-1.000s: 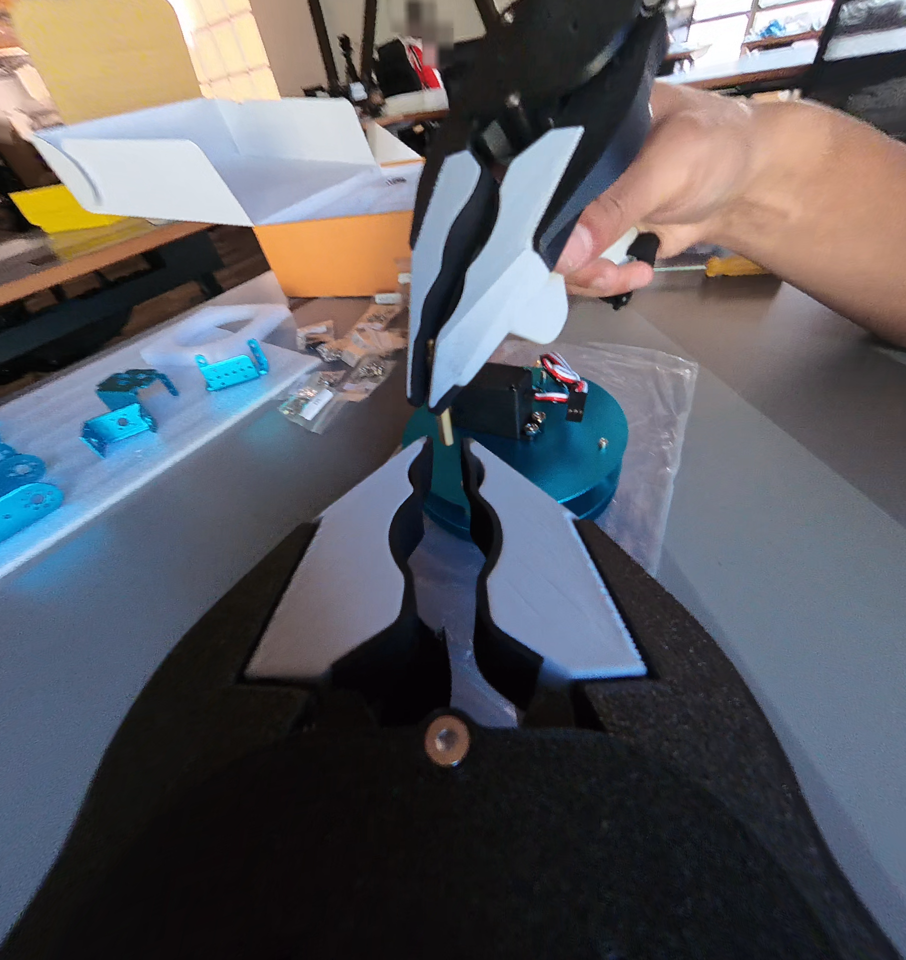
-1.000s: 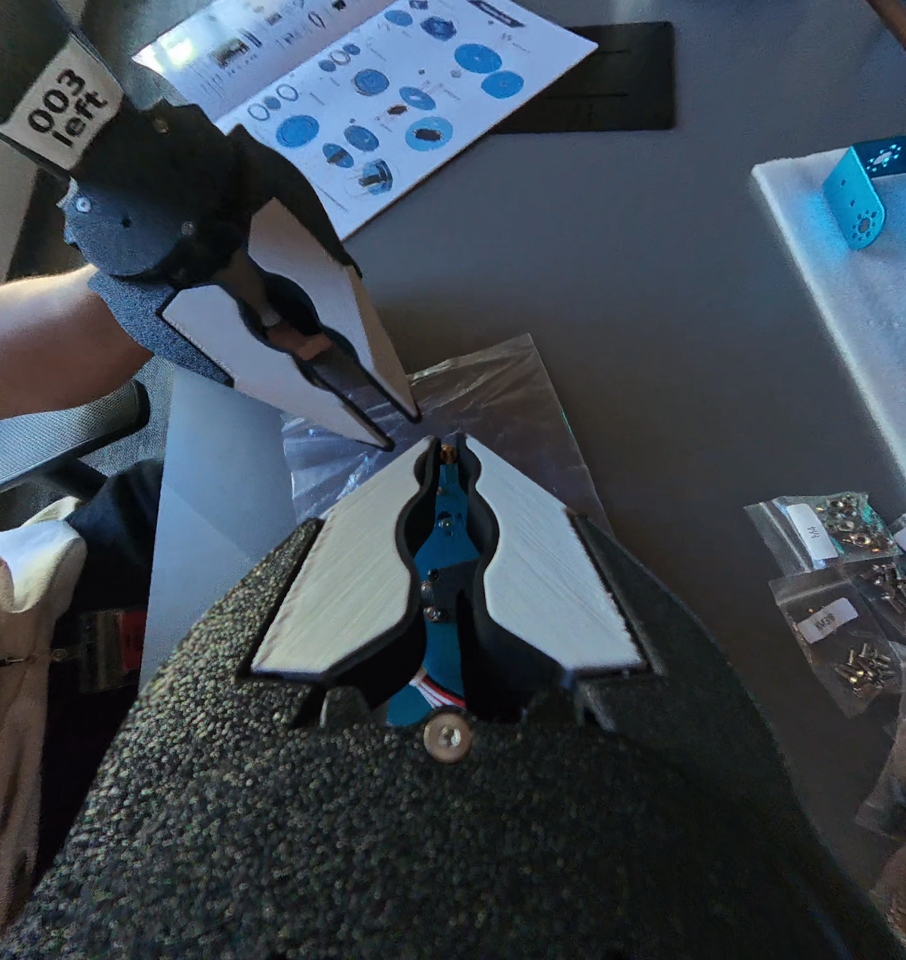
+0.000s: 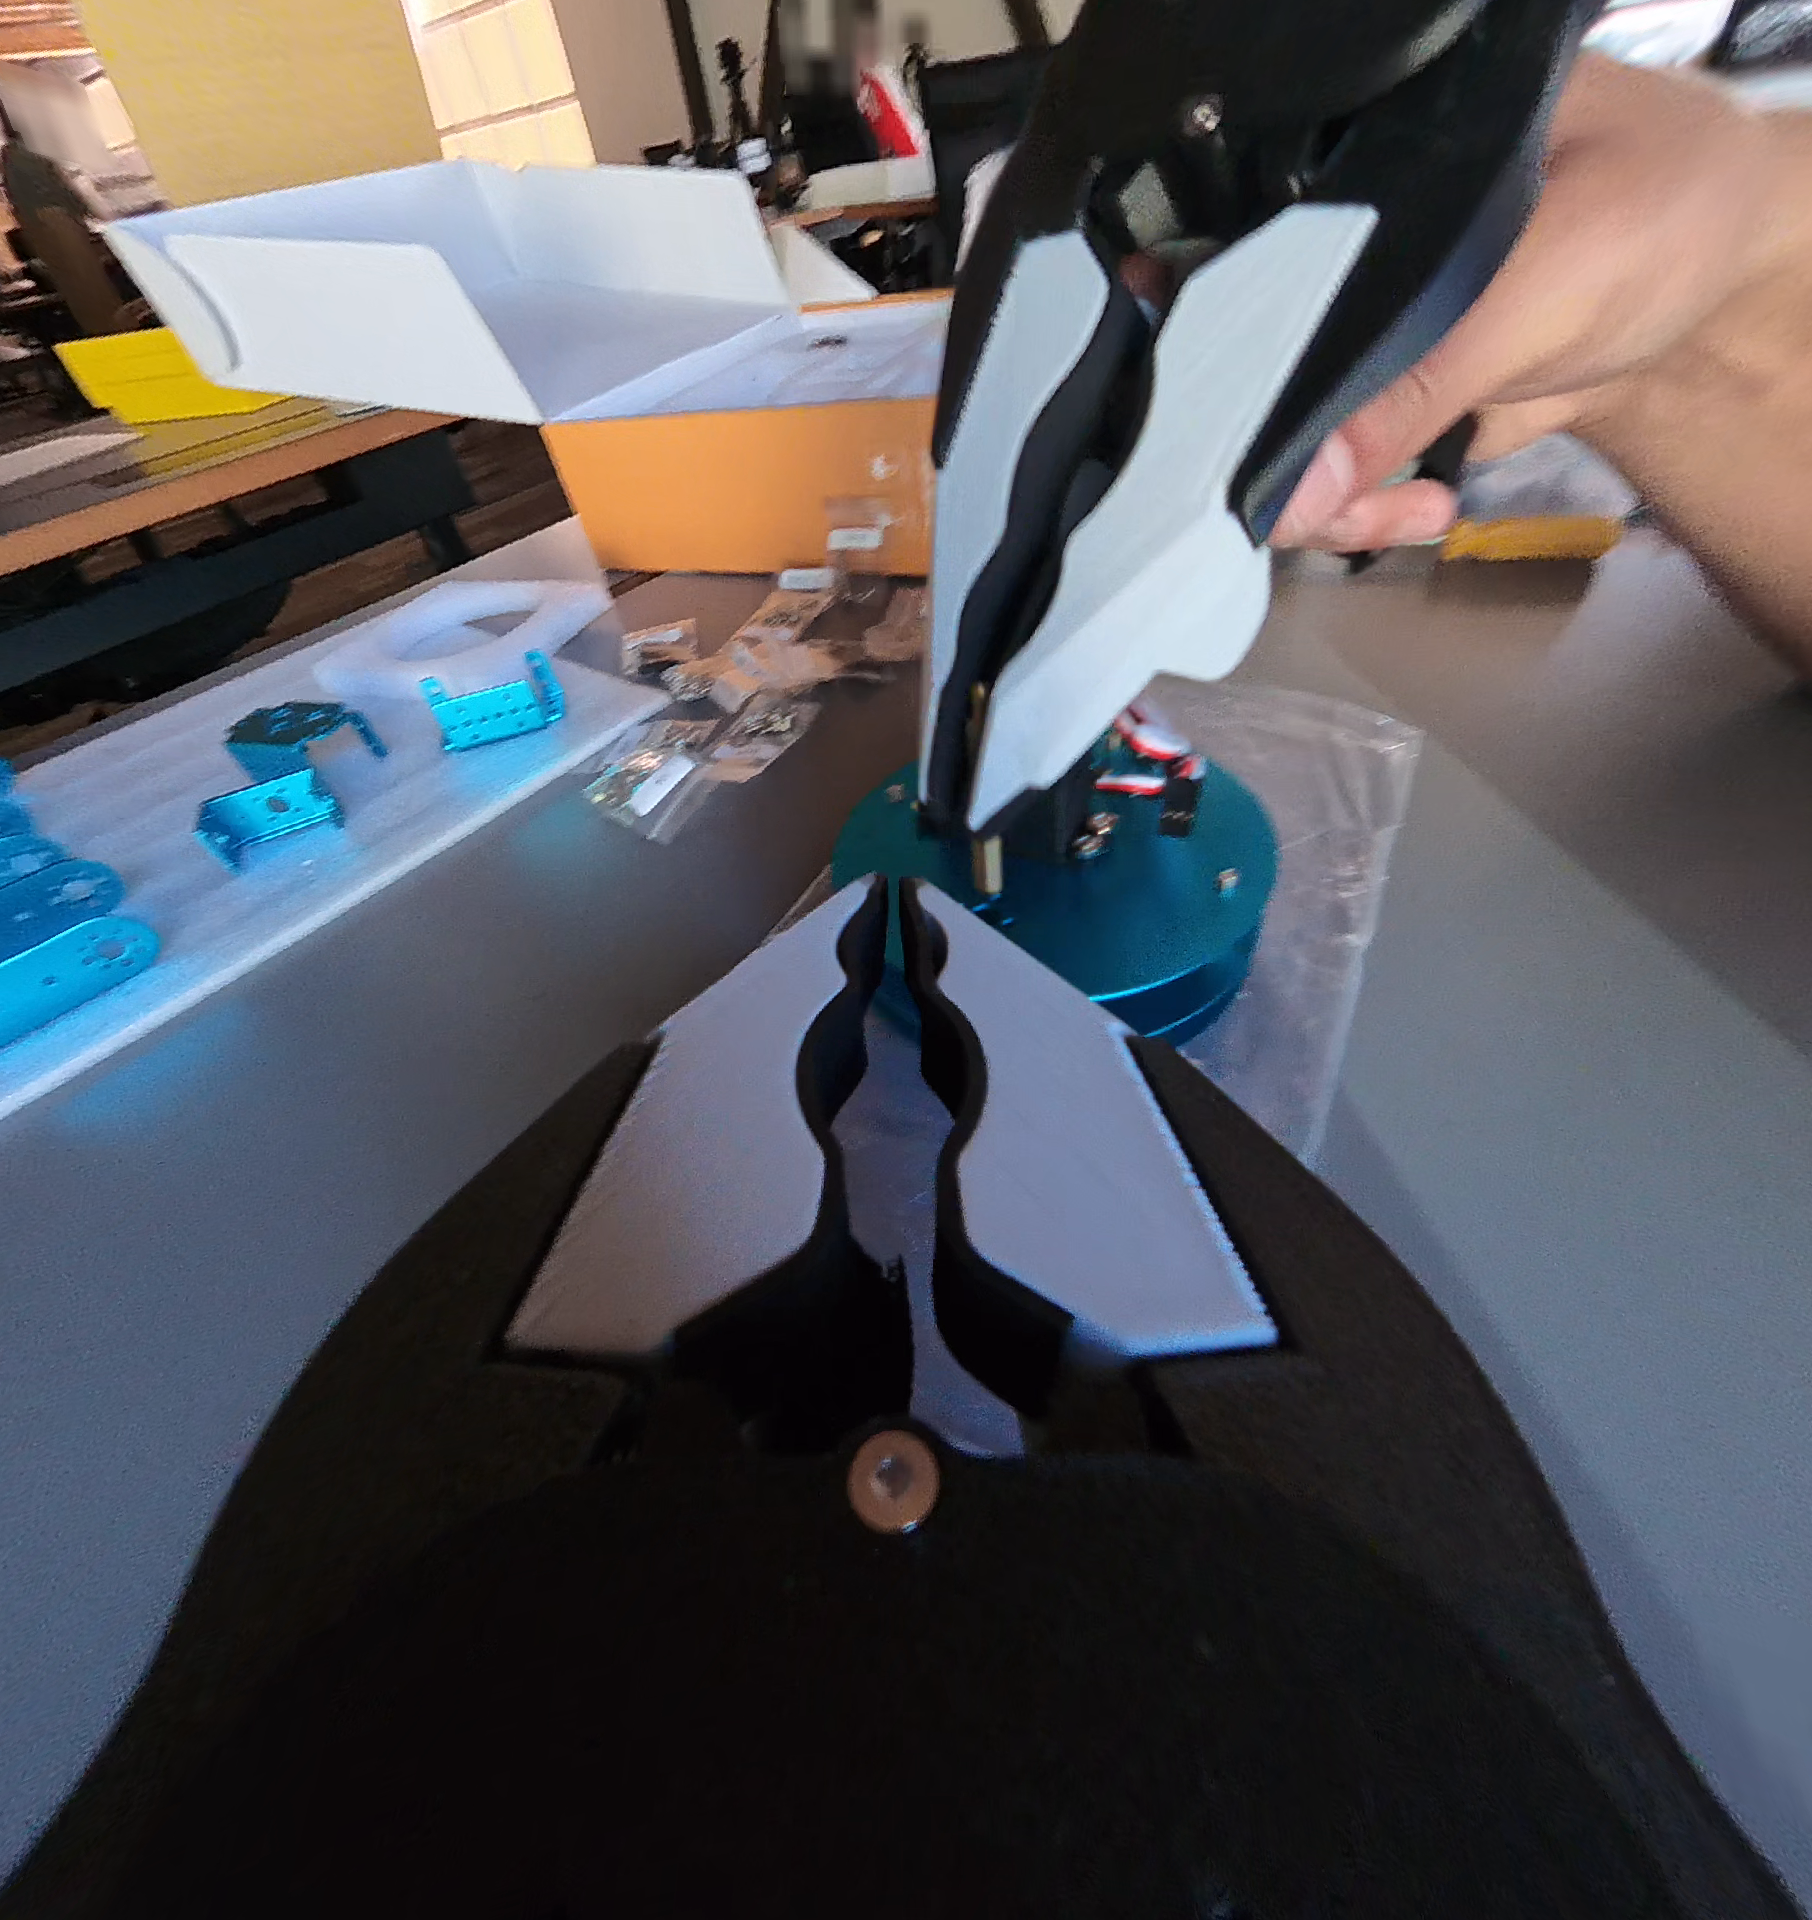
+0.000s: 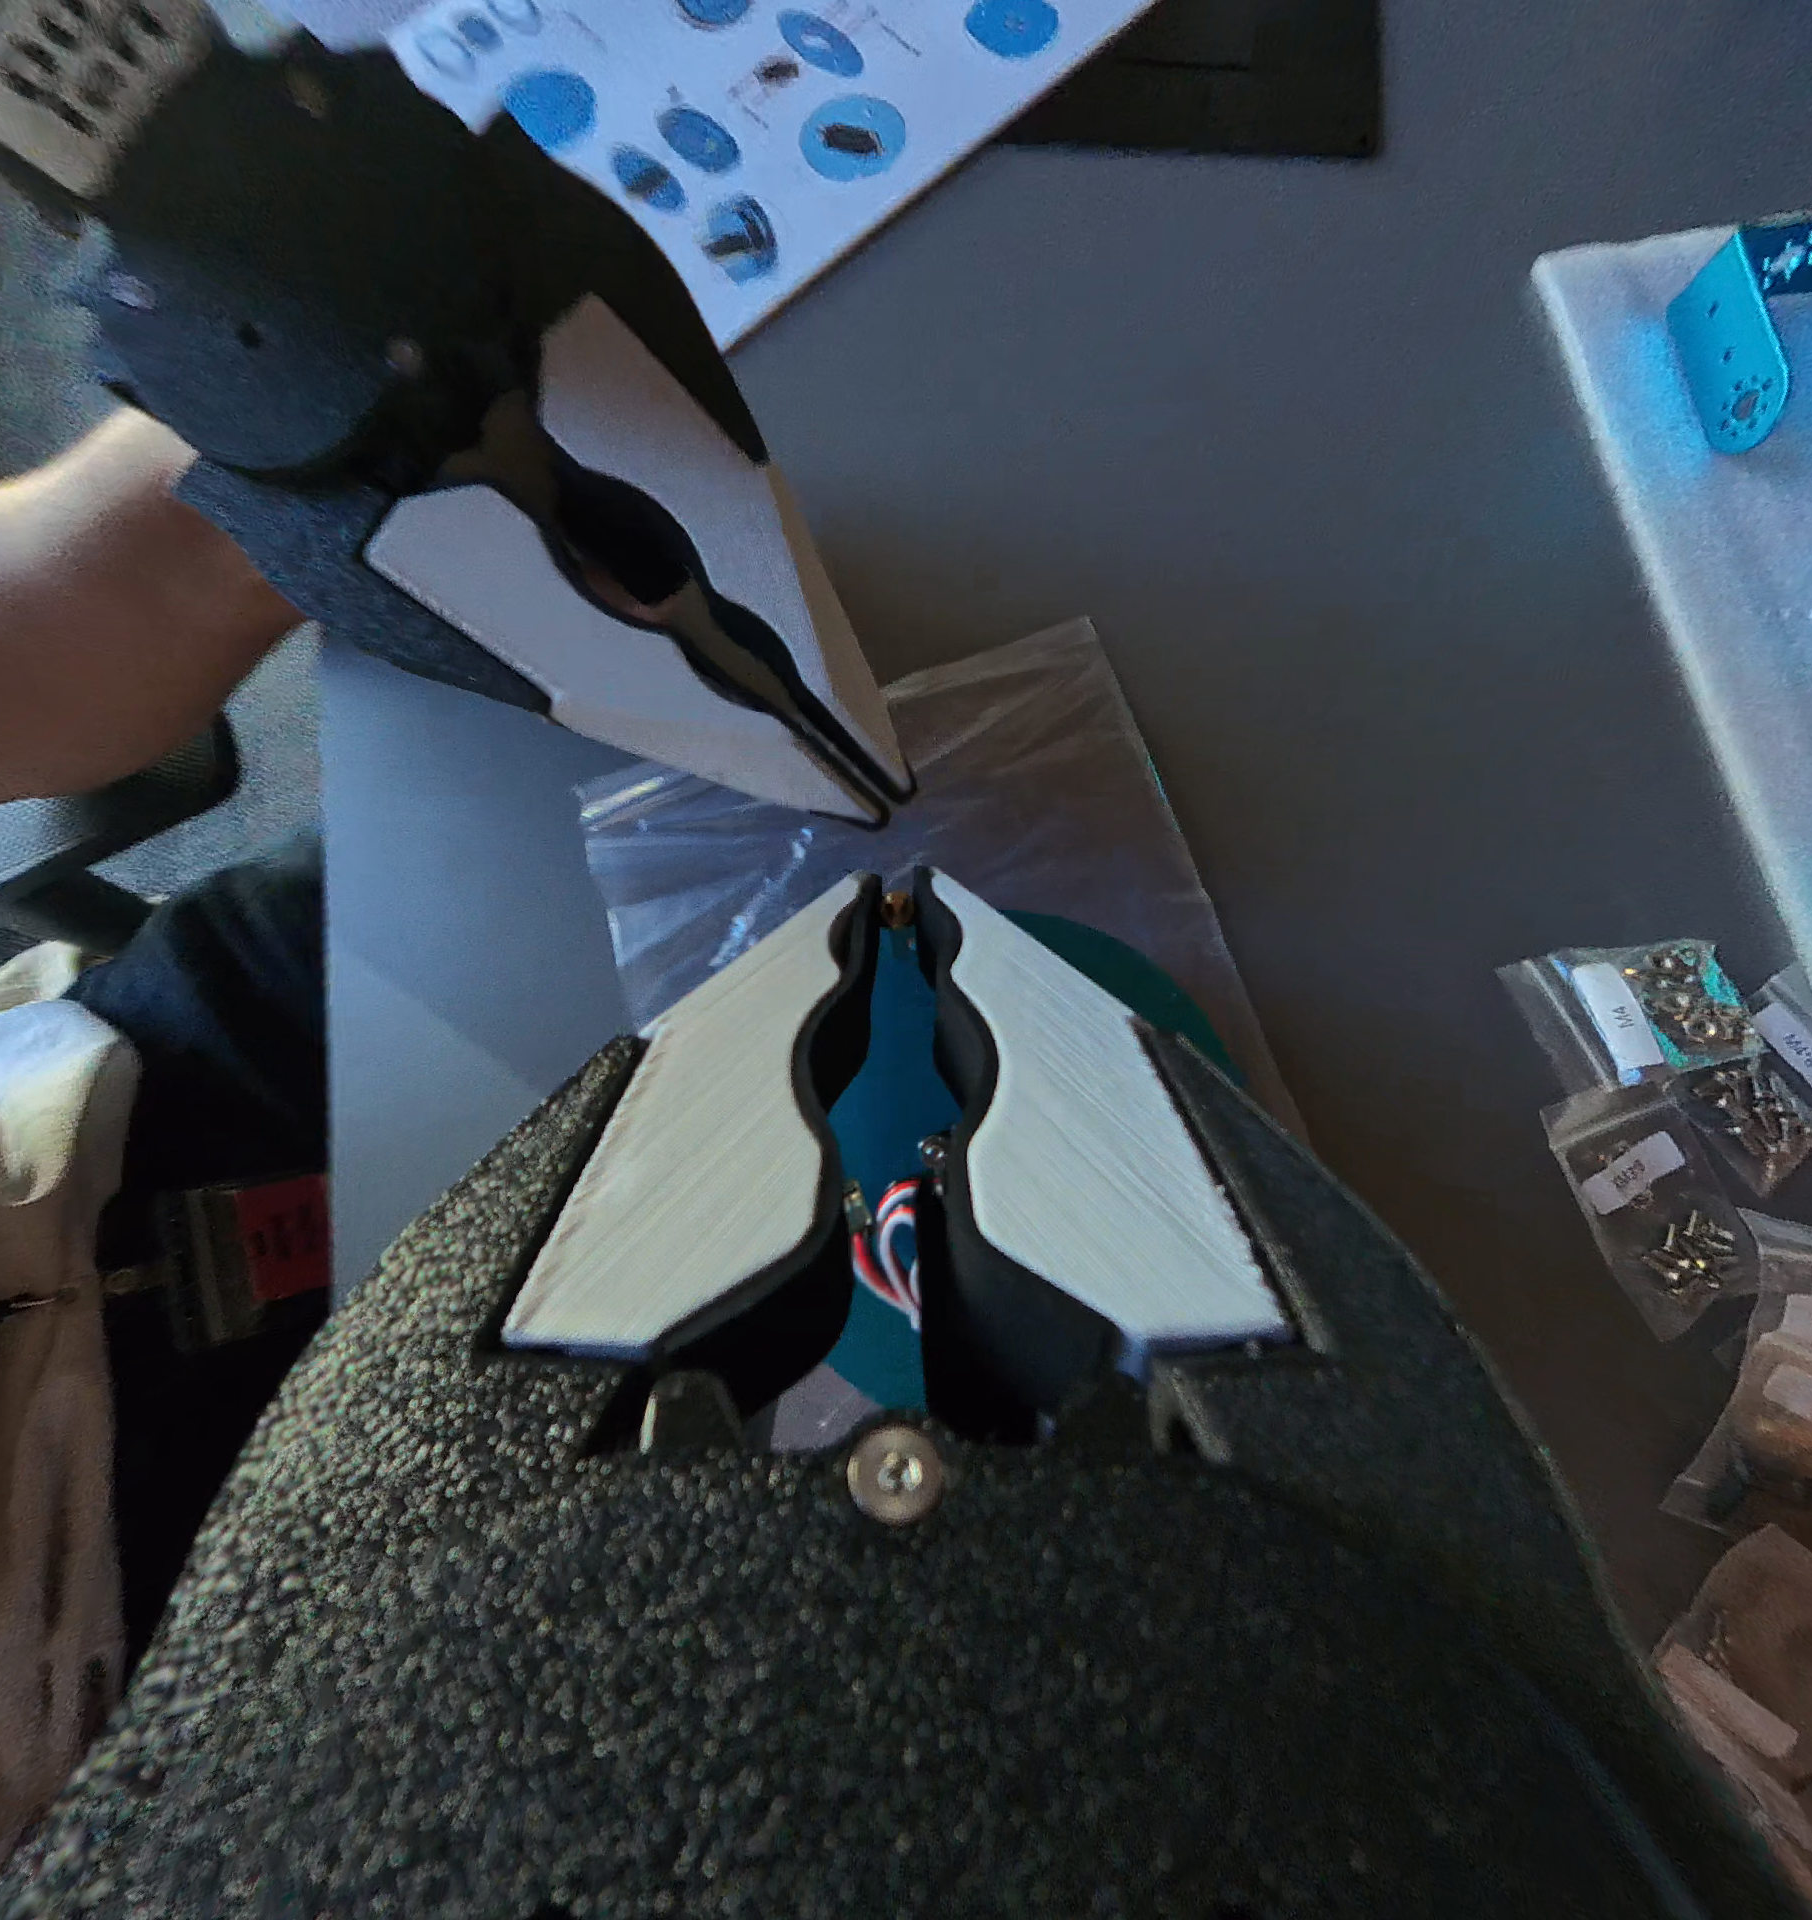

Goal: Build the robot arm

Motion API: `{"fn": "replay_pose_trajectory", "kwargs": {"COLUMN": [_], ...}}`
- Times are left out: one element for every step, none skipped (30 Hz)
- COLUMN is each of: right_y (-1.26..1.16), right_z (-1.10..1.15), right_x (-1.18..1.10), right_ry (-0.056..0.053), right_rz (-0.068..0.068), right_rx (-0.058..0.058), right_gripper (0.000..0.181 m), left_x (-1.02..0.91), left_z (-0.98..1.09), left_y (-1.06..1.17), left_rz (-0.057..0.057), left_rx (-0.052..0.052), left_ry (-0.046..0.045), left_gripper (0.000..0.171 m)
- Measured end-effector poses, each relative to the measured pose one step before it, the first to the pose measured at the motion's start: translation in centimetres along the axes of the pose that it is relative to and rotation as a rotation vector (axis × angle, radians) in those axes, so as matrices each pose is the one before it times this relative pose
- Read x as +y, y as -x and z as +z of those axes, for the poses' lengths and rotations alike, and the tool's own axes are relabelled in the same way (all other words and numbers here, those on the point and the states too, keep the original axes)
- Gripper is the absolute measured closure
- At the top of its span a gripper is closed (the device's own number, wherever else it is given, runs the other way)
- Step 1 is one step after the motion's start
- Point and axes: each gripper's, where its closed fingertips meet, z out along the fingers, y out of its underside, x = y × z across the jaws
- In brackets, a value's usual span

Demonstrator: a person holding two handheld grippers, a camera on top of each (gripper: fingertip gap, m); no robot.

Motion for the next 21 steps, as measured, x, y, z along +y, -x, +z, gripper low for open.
{"fn": "replay_pose_trajectory", "kwargs": {"right_y": [0.410,0.541,0.625,0.844,0.710,0.318,0.388,0.368,0.017,-0.160,-0.206,-0.334,-0.232,-0.012,-0.039,0.001,0.017,-0.029,0.004,-0.033,0.017], "right_z": [-0.868,-0.872,-0.852,-0.771,-0.576,-0.352,-0.110,0.059,0.151,0.220,0.281,0.262,0.204,0.179,0.179,0.135,0.065,0.003,0.006,-0.058,-0.091], "right_x": [-0.374,-0.053,0.223,0.603,0.888,0.997,0.941,0.662,0.438,0.525,0.688,0.486,0.037,-0.112,-0.097,-0.108,-0.055,-0.041,-0.089,-0.346,-0.383], "right_ry": [-0.0287,-0.0164,-0.0147,-0.0071,-0.0025,-0.0027,-0.0037,-0.0151,-0.0198,-0.0020,0.0222,0.0181,-0.0059,-0.0116,-0.0082,-0.0075,-0.0005,0.0039,0.0041,-0.0118,-0.0107], "right_rz": [-0.0044,-0.0191,-0.0234,-0.0288,-0.0291,-0.0154,-0.0070,-0.0029,0.0032,0.0117,0.0064,-0.0079,-0.0122,0.0049,0.0152,0.0089,-0.0021,-0.0110,-0.0082,-0.0062,0.0006], "right_rx": [-0.0360,-0.0459,-0.0424,-0.0458,-0.0278,-0.0028,-0.0169,-0.0226,-0.0081,-0.0021,0.0022,0.0175,0.0152,-0.0040,-0.0051,-0.0029,0.0044,0.0130,0.0096,0.0109,0.0042], "right_gripper": [0.176,0.176,0.176,0.176,0.176,0.176,0.176,0.177,0.177,0.177,0.176,0.176,0.176,0.176,0.176,0.176,0.177,0.176,0.176,0.176,0.177], "left_x": [-0.329,-0.176,0.009,0.148,0.094,-0.035,-0.121,-0.193,-0.234,-0.227,-0.156,0.000,0.151,0.220,0.125,-0.028,-0.120,-0.038,0.133,0.295,0.283], "left_z": [-0.079,-0.003,0.022,-0.035,-0.040,-0.018,0.039,0.094,0.136,0.175,0.151,0.131,0.101,0.049,-0.002,-0.045,-0.035,0.060,0.182,0.275,0.287], "left_y": [-0.664,-0.644,-0.331,-0.151,-0.213,-0.317,-0.280,-0.151,-0.080,-0.086,-0.135,-0.240,-0.266,-0.228,-0.294,-0.437,-0.486,-0.475,-0.332,-0.172,-0.188], "left_rz": [-0.0174,-0.0178,-0.0035,0.0141,0.0201,0.0137,0.0044,-0.0023,-0.0043,-0.0019,0.0001,0.0001,0.0013,0.0046,0.0073,0.0064,0.0019,0.0017,0.0091,0.0140,0.0143], "left_rx": [0.0374,0.0349,0.0084,-0.0089,-0.0048,0.0065,0.0106,0.0079,0.0051,0.0033,0.0030,0.0079,0.0079,0.0040,0.0066,0.0167,0.0216,0.0212,0.0122,0.0006,0.0033], "left_ry": [-0.01793,-0.00836,0.00229,0.00370,0.00176,-0.00197,-0.00657,-0.00860,-0.00755,-0.00522,-0.00272,0.00154,0.00681,0.00863,0.00565,-0.00231,-0.00662,-0.00016,0.01185,0.02182,0.02188], "left_gripper": [0.170,0.169,0.167,0.166,0.167,0.167,0.167,0.167,0.167,0.167,0.166,0.166,0.166,0.166,0.166,0.166,0.167,0.167,0.167,0.167,0.167]}}
